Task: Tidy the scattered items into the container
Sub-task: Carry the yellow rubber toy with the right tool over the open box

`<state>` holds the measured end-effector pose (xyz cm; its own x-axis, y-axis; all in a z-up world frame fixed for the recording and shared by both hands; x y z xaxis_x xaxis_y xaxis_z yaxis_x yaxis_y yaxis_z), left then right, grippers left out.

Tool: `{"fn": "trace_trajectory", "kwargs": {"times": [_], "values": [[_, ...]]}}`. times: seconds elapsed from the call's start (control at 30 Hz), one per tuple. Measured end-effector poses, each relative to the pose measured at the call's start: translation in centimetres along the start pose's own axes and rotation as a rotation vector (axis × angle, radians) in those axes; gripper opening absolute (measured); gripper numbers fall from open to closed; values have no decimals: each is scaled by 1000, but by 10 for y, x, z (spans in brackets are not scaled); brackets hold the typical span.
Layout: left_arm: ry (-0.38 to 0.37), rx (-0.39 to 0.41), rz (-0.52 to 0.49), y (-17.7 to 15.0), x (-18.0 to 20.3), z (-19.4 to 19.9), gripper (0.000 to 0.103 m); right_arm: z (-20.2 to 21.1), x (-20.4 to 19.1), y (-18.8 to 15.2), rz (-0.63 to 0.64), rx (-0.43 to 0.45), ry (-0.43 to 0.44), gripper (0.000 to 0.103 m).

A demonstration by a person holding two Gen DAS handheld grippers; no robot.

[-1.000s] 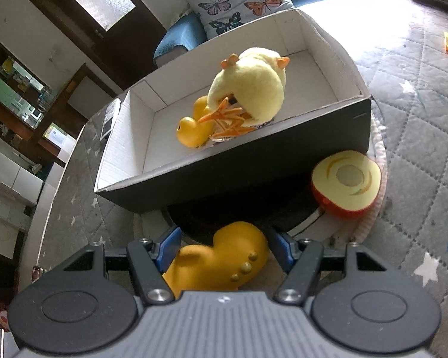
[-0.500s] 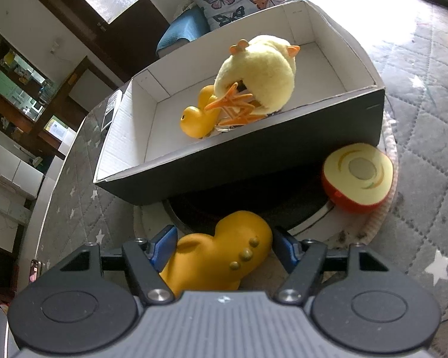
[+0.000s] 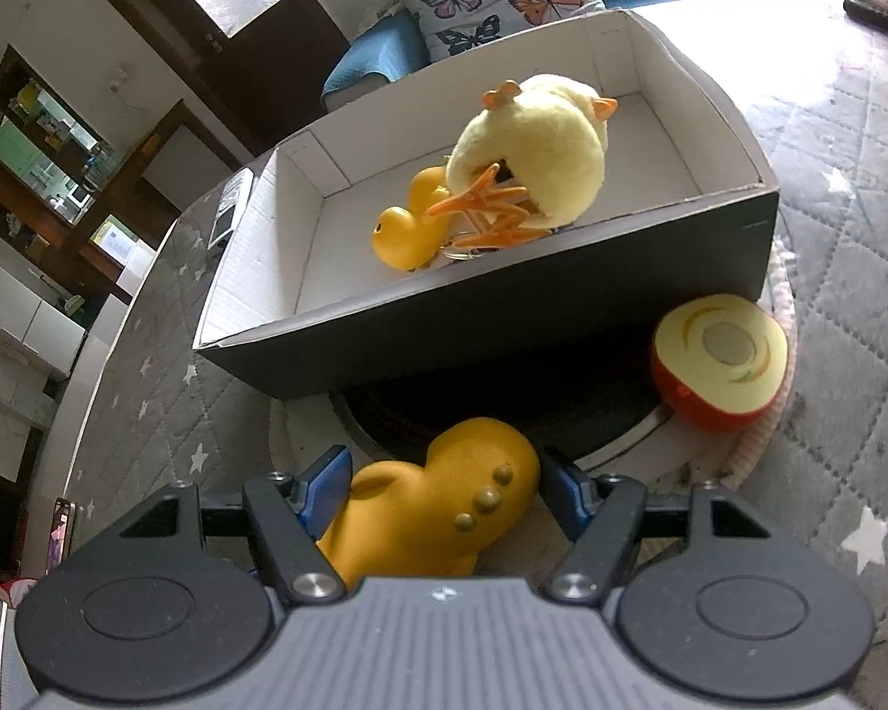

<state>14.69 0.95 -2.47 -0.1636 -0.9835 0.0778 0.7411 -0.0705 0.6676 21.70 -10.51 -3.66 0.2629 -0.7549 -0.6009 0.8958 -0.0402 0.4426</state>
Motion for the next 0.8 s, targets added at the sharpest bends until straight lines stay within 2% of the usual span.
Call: {"fn": "trace_trajectory", "kwargs": {"times": [0.57,0.8], "values": [[40,62,-26,22,7,25,37,28,-23,15,51,61,18,70],[59,33,-46,16,9,19,38,25,-18,8,42,45,18,70]]}}
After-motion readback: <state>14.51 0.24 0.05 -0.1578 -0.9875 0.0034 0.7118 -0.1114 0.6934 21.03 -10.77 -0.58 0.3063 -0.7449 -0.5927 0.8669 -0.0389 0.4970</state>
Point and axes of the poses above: each gripper's, at about its wrist camera, not at the fingertips, and z roughly against the way its jaws point, x to its right, y to its top, the point moved 6 cm from there along -z, roughly the way its jaws point, and after that the axes turned 12 degrees about y, right-handed, at the moved point
